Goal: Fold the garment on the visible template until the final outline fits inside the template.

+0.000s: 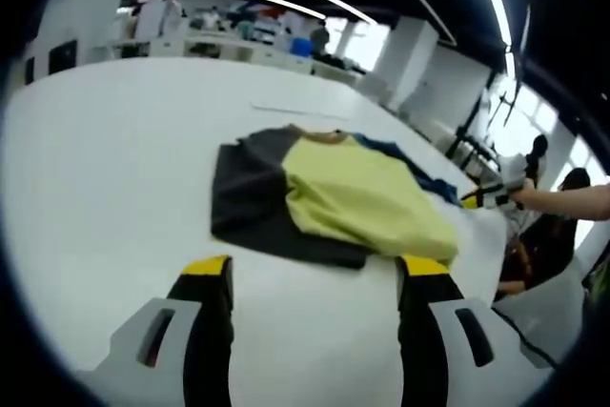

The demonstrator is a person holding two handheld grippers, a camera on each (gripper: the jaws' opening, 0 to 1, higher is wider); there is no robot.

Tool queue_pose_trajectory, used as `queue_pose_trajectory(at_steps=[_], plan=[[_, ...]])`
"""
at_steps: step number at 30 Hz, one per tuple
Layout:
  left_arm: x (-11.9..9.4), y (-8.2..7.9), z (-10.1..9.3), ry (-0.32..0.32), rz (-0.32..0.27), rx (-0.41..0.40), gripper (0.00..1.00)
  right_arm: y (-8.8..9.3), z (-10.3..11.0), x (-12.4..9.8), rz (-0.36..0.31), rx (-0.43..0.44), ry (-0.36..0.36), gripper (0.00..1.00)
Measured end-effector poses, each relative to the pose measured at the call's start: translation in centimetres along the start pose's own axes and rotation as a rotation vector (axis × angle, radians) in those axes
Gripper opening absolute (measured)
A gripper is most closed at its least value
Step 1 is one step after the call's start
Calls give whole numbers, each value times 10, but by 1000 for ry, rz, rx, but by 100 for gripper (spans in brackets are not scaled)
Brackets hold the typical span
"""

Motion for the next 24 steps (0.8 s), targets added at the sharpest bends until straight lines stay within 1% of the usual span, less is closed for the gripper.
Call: queue_pose_trajectory(at_steps=[8, 12, 15, 17, 18, 19, 21, 23, 24], plan=[[1, 4, -3, 4, -3, -14, 66, 0, 3, 0, 3, 24, -7, 8], [2, 4, -3, 5, -4, -17, 66, 2, 4, 0, -7, 38, -15, 5], [2, 5, -3, 5, -6, -19, 66, 4, 3, 0, -26, 86, -22, 5], [2, 4, -3, 5, -7, -20, 66, 4, 2, -1, -29, 86, -21, 4], [2, 4, -3, 6, -8, -20, 66, 4, 3, -1, -25, 88, -21, 4], [1, 4, -3, 5, -8, -19, 66, 4, 3, -2, -16, 73, -18, 5], [1, 4, -2, 5, -10, -20, 66, 4, 3, -3, -6, 45, -5, 9], [1, 4, -2, 6, -10, -21, 66, 4, 4, -4, -20, 48, -10, 14], [1, 4, -2, 5, -10, -20, 66, 5, 4, -4, -17, 46, -7, 16]])
Point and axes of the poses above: the point that each gripper's makers call its tool centre point, and the gripper's own axes: x roughly forward along the fingers, z roughly to its left, y roughly out of its underside, the point moved 9 cm from there along -x, roughly backward along the fingers, and after that the axes turned 1 degree about y, right-handed, at the moved point
